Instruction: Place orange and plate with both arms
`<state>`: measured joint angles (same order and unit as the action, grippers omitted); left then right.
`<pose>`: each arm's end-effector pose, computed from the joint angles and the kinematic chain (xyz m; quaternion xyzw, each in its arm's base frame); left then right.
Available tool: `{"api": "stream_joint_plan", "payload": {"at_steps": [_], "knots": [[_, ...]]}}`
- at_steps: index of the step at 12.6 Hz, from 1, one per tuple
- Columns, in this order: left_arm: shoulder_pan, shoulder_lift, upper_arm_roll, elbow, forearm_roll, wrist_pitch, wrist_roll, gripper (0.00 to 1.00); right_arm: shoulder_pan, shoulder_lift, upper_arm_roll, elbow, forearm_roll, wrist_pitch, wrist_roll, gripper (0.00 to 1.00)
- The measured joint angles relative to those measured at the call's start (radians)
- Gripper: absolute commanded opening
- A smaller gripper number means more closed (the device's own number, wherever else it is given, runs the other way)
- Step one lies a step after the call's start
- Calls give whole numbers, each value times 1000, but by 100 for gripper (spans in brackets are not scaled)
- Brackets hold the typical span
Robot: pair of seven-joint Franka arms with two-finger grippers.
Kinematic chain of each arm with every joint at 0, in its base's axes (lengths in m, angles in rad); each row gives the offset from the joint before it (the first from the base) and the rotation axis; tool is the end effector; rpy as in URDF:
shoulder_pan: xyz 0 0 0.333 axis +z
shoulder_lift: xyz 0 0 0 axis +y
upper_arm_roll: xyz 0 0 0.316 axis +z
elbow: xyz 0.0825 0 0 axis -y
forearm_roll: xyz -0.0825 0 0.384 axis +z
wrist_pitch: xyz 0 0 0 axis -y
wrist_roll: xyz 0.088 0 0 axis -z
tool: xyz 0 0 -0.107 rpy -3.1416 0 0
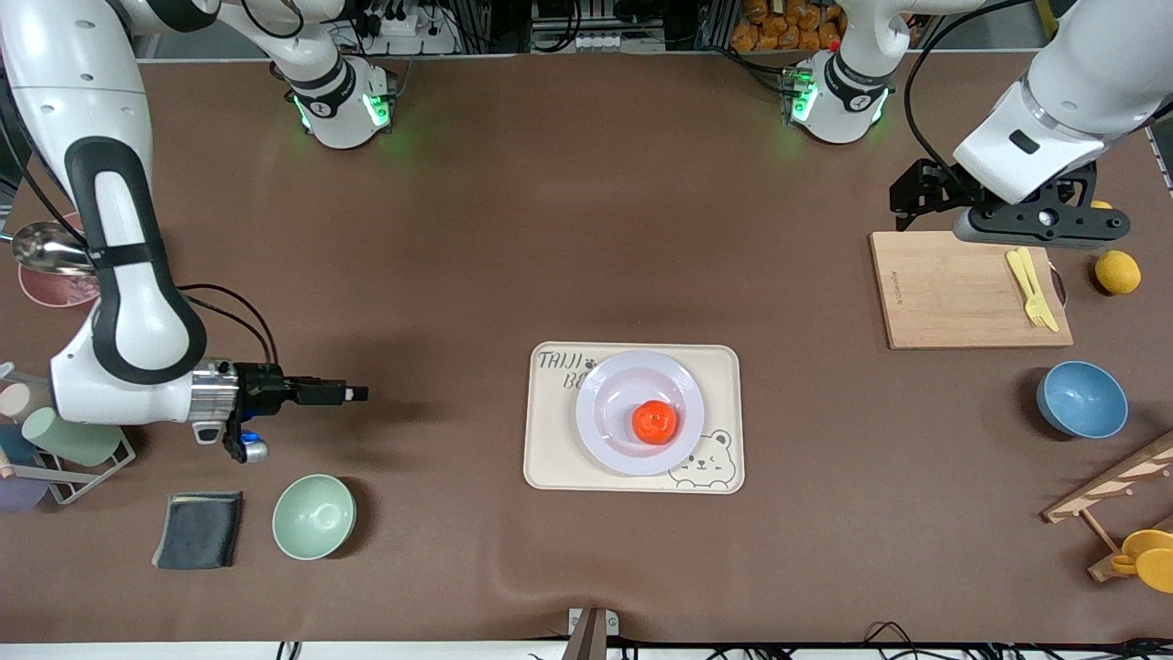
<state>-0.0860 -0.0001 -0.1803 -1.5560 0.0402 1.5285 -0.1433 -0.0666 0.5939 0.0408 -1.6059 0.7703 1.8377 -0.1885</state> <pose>0.5320 -0.1405 0.6279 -0.9978 0.0609 0.0093 0.0225 0.6635 0.0353 0.2781 -0.9175 0.0897 0.1290 0.3655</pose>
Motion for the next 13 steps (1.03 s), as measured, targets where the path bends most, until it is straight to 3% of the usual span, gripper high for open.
{"api": "stream_joint_plan", "payload": {"at_steps": [6, 10, 13], "knots": [[9, 0, 2, 0, 0, -3, 0, 100, -6, -92, -16, 136, -394, -222, 50, 100], [9, 1, 3, 0, 0, -3, 0, 100, -32, -153, -19, 165, -521, -326, 54, 100], [10, 1, 7, 0, 0, -4, 0, 100, -35, -226, -19, 125, -589, -339, 56, 100]]}}
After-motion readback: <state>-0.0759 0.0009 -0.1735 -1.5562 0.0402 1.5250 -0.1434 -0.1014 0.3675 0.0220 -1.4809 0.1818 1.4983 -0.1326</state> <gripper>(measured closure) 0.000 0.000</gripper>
